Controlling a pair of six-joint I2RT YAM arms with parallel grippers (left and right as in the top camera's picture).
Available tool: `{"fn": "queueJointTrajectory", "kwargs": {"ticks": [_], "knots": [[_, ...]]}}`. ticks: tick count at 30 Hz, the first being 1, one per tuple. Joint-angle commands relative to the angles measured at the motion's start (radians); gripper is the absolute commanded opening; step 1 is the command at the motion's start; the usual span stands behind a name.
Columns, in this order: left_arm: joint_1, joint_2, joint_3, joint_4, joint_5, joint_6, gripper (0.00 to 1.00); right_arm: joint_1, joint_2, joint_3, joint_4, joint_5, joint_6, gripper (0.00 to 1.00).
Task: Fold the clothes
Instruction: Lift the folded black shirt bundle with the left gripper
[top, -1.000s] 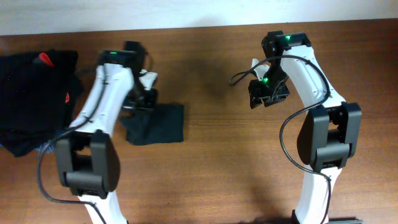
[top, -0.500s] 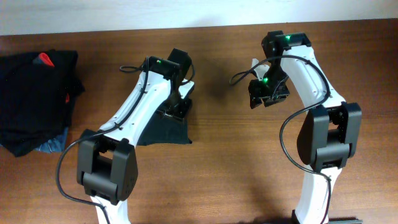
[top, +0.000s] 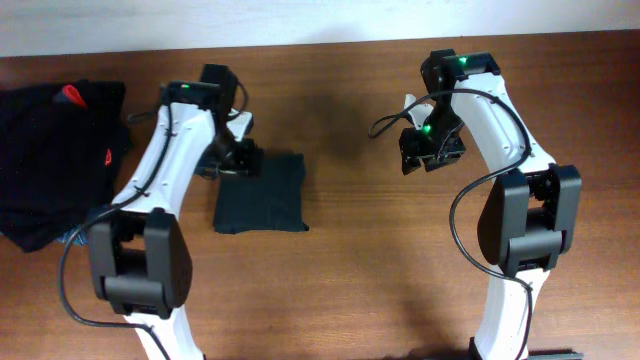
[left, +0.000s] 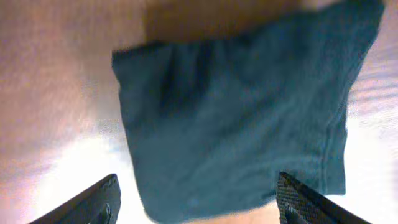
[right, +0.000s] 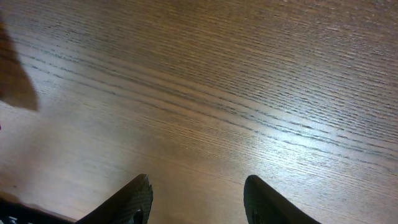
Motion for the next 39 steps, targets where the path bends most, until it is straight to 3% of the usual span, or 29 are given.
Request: {"fn": "queueJointTrajectory", "kwargs": {"ticks": [1, 6, 11, 12, 14, 15, 16, 17, 22, 28, 32, 39], "knots": [[0.071, 0.038, -0.061, 0.037, 0.172, 0.093, 0.8, 0.0, 0.009, 0.016, -0.003, -0.002, -0.01, 0.53], [0.112, 0.106, -0.121, 0.082, 0.181, 0.12, 0.8, 0.0, 0.009, 0.016, -0.003, -0.002, -0.01, 0.53], [0.11, 0.205, -0.122, 0.092, 0.38, 0.206, 0.8, 0.0, 0.009, 0.016, -0.003, -0.002, -0.01, 0.53], [0.109, 0.222, -0.122, 0.091, 0.396, 0.206, 0.76, 0.0, 0.009, 0.016, -0.004, -0.002, -0.01, 0.53], [0.107, 0.235, -0.122, 0.085, 0.399, 0.209, 0.48, 0.0, 0.009, 0.016, -0.004, -0.002, -0.01, 0.53], [0.108, 0.237, -0.122, 0.074, 0.399, 0.226, 0.16, 0.0, 0.009, 0.016, -0.004, -0.002, -0.01, 0.53], [0.108, 0.237, -0.121, 0.07, 0.399, 0.228, 0.03, 0.0, 0.009, 0.016, -0.005, -0.002, -0.01, 0.53], [0.111, 0.235, -0.116, 0.056, 0.399, 0.228, 0.0, 0.0, 0.009, 0.016, -0.004, -0.002, -0.01, 0.52], [0.15, 0.218, -0.02, -0.064, 0.35, 0.226, 0.0, 0.0, 0.009, 0.016, -0.004, -0.002, -0.011, 0.53], [0.167, 0.111, 0.263, -0.137, 0.126, 0.132, 0.0, 0.0, 0.009, 0.016, -0.004, -0.002, -0.011, 0.53], [0.246, 0.035, 0.496, -0.15, 0.125, 0.117, 0.0, 0.0, 0.009, 0.016, -0.015, -0.001, -0.014, 0.53], [0.42, -0.005, 0.734, -0.182, 0.125, 0.089, 0.0, 0.0, 0.009, 0.016, -0.015, -0.002, -0.014, 0.53]]}}
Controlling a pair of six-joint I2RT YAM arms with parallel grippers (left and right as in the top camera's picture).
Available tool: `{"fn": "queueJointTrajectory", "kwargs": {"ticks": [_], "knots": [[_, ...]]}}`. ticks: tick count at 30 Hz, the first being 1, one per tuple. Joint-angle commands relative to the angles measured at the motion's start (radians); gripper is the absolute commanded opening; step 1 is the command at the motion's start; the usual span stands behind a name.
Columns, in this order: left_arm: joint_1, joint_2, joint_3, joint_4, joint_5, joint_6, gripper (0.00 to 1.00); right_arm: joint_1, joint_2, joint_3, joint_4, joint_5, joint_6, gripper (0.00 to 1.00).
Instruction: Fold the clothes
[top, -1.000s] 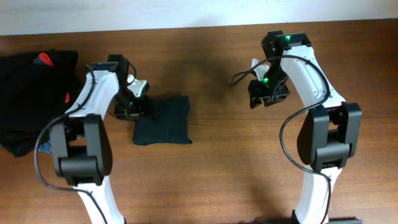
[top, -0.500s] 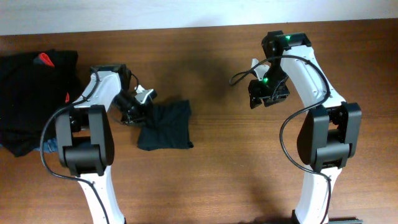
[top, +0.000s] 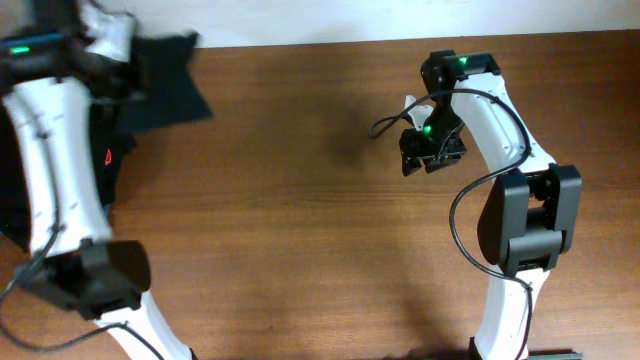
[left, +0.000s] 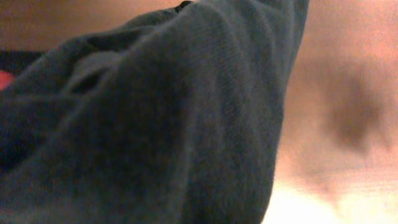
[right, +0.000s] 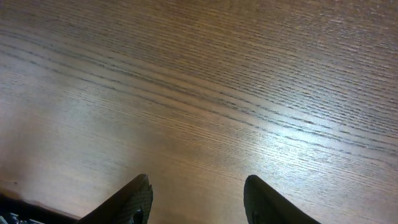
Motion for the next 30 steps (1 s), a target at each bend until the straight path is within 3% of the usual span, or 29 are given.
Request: {"fn": "queueJointTrajectory", "kwargs": {"ticks": [1, 7, 14, 18, 24, 30], "knots": [[0.097, -0.026, 0.061, -0.021, -0.01, -0.046, 0.0, 0.0, 0.009, 0.016, -0.001, -0.002, -0.013, 0.53], [0.304, -0.02, 0.046, -0.087, -0.01, -0.07, 0.0, 0.0, 0.009, 0.016, -0.001, -0.001, -0.013, 0.53], [0.449, -0.012, 0.037, -0.087, 0.014, -0.095, 0.0, 0.0, 0.009, 0.016, -0.004, -0.002, -0.013, 0.53], [0.475, 0.005, -0.019, -0.047, 0.082, -0.094, 0.0, 0.0, 0.009, 0.016, -0.011, -0.002, -0.013, 0.53], [0.475, 0.004, -0.032, 0.104, 0.347, -0.077, 0.0, 0.0, 0.009, 0.016, -0.015, -0.002, -0.012, 0.53], [0.475, 0.009, -0.032, 0.125, 0.303, -0.129, 0.0, 0.0, 0.009, 0.016, -0.014, -0.001, -0.013, 0.53]]}}
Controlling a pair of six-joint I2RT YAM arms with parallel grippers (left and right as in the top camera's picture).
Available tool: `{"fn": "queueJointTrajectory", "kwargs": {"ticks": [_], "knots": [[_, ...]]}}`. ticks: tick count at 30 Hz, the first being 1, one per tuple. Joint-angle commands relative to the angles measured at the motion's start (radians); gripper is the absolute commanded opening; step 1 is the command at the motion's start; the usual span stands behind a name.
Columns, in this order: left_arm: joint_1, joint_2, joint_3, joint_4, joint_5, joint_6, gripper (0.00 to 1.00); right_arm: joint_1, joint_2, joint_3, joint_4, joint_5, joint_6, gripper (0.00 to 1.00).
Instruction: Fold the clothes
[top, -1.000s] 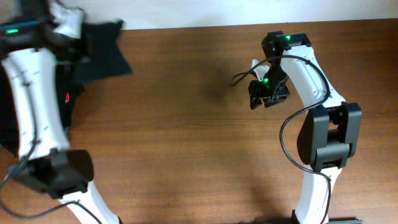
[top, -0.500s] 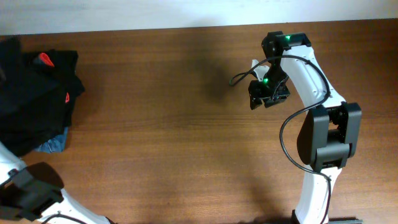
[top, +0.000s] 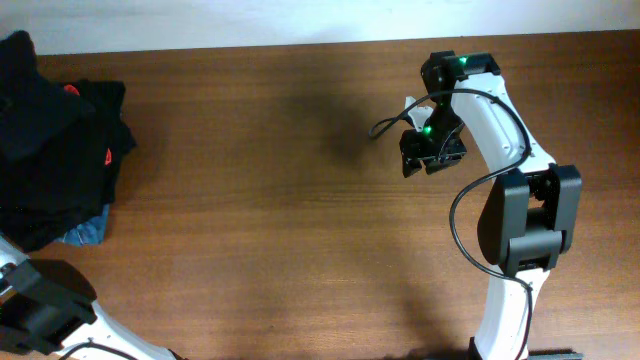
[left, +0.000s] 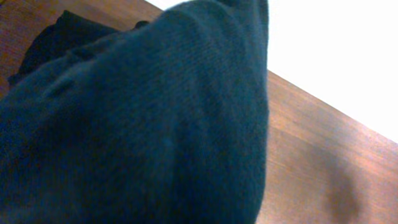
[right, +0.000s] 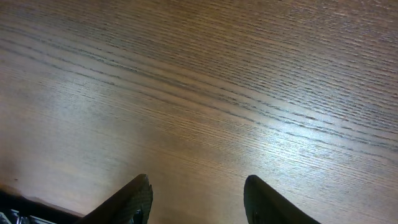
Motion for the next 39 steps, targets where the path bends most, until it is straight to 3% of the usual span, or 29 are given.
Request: {"fn": "queueJointTrajectory", "kwargs": {"ticks": [1, 9, 15, 19, 22, 25, 26, 27, 33, 39], "knots": [[0.003, 0.005, 0.006, 0.005, 0.005, -0.042, 0.0, 0.0, 0.008, 0.016, -0.003, -0.002, -0.01, 0.53], [0.005, 0.113, 0.006, -0.035, -0.035, -0.056, 0.0, 0.0, 0.008, 0.016, -0.004, -0.002, -0.01, 0.53], [0.042, 0.187, 0.005, -0.102, -0.201, -0.067, 0.0, 0.0, 0.008, 0.016, -0.005, -0.002, -0.01, 0.53], [0.069, 0.224, 0.004, -0.143, -0.217, -0.067, 0.01, 0.0, 0.008, 0.016, -0.003, -0.002, -0.01, 0.53], [0.077, 0.235, 0.003, -0.166, -0.233, -0.067, 0.15, 0.0, 0.008, 0.016, -0.004, -0.002, -0.01, 0.53], [0.076, 0.227, 0.005, -0.191, -0.427, -0.134, 0.4, 0.0, 0.008, 0.016, -0.004, -0.002, -0.01, 0.53], [0.076, 0.225, 0.005, -0.199, -0.486, -0.16, 0.79, 0.0, 0.008, 0.016, -0.004, -0.002, -0.01, 0.53], [0.076, 0.224, 0.005, -0.2, -0.502, -0.164, 0.99, 0.0, 0.008, 0.016, -0.004, -0.002, -0.01, 0.53], [0.076, 0.211, 0.008, -0.222, -0.589, -0.186, 0.99, 0.0, 0.008, 0.016, -0.003, -0.002, -0.01, 0.53], [0.069, 0.068, 0.037, -0.225, -0.525, -0.189, 0.99, 0.0, 0.008, 0.016, 0.008, -0.002, -0.01, 0.54]]}}
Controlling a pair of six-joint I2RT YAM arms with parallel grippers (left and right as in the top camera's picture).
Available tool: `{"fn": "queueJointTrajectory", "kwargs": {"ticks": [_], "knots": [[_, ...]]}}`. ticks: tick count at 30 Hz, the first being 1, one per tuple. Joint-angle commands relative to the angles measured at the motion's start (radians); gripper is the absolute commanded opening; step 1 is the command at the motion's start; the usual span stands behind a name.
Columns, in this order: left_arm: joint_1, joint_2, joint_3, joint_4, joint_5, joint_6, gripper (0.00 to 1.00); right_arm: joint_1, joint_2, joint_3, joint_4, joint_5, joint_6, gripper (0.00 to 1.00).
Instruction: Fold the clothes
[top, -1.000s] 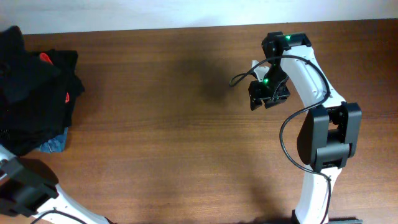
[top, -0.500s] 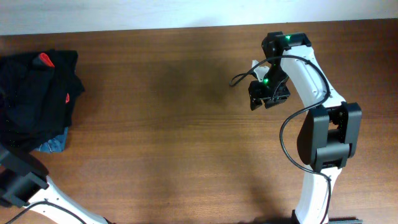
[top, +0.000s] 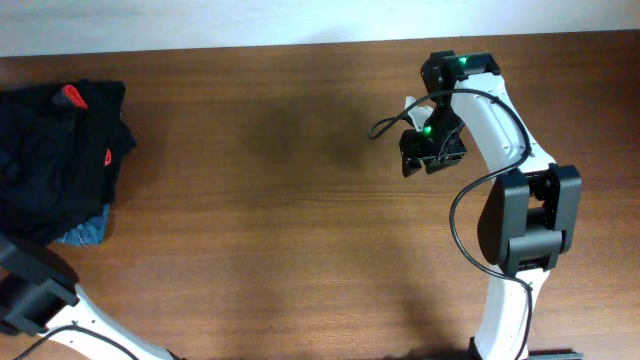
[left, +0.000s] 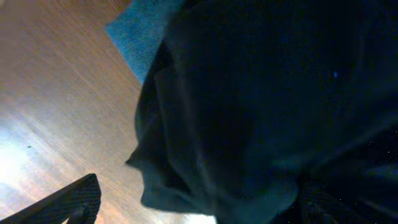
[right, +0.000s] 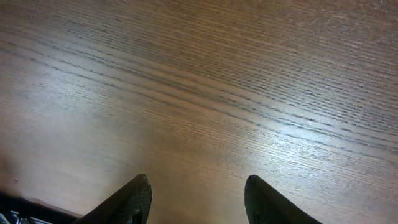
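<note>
A pile of dark clothes (top: 55, 160) with red marks lies at the table's far left edge. In the left wrist view dark fabric (left: 261, 106) fills most of the frame, and a lighter blue piece (left: 140, 28) pokes out from under it. My left gripper (left: 202, 205) hangs open just over this pile, its fingers (left: 78, 199) wide apart and holding nothing. It does not show in the overhead view. My right gripper (top: 432, 150) is open above bare wood at the right, fingertips (right: 138, 196) apart and empty.
The wooden table (top: 280, 200) runs between the pile and the right arm. A blue garment edge (top: 82, 232) sticks out at the pile's near side. The left arm's base (top: 35, 295) stands at the lower left.
The dark teal cloth that filled my left wrist view is let go. My left gripper is now open over the pile. The right arm has not moved.
My left gripper was open around a folded dark teal cloth in the table's middle. Then it held that cloth at the far left, then above the pile of dark clothes. Now the cloth is released onto the pile and the middle holds nothing.
</note>
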Motion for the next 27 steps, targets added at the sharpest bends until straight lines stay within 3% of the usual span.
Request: {"fn": "queueJointTrajectory", "kwargs": {"ticks": [1, 4, 7, 11, 17, 18, 19, 27], "knots": [[-0.005, -0.149, 0.039, -0.007, 0.04, -0.012, 0.99, 0.0, 0.008, 0.016, 0.005, -0.002, -0.01, 0.54], [-0.032, -0.241, 0.04, -0.007, 0.098, -0.01, 0.99, 0.0, 0.008, 0.016, 0.032, -0.002, -0.01, 0.54], [-0.093, -0.326, 0.04, 0.0, 0.103, 0.012, 0.99, 0.0, 0.005, 0.017, 0.111, -0.002, -0.01, 0.62], [-0.232, -0.386, 0.04, 0.005, 0.107, 0.059, 0.99, 0.0, -0.016, 0.065, 0.2, -0.002, -0.01, 0.66], [-0.502, -0.38, 0.04, 0.02, 0.106, 0.18, 0.99, 0.0, -0.018, 0.286, 0.202, -0.002, -0.01, 0.74], [-0.57, -0.375, 0.04, 0.034, 0.106, 0.23, 0.99, 0.0, -0.018, 0.33, 0.203, -0.002, -0.01, 0.79], [-0.6, -0.37, 0.04, 0.042, 0.106, 0.252, 0.99, 0.0, -0.018, 0.362, 0.205, -0.002, -0.01, 0.99], [-0.732, -0.329, 0.04, 0.117, 0.106, 0.259, 0.99, -0.003, -0.019, 0.397, 0.248, -0.001, -0.01, 0.99]]}}
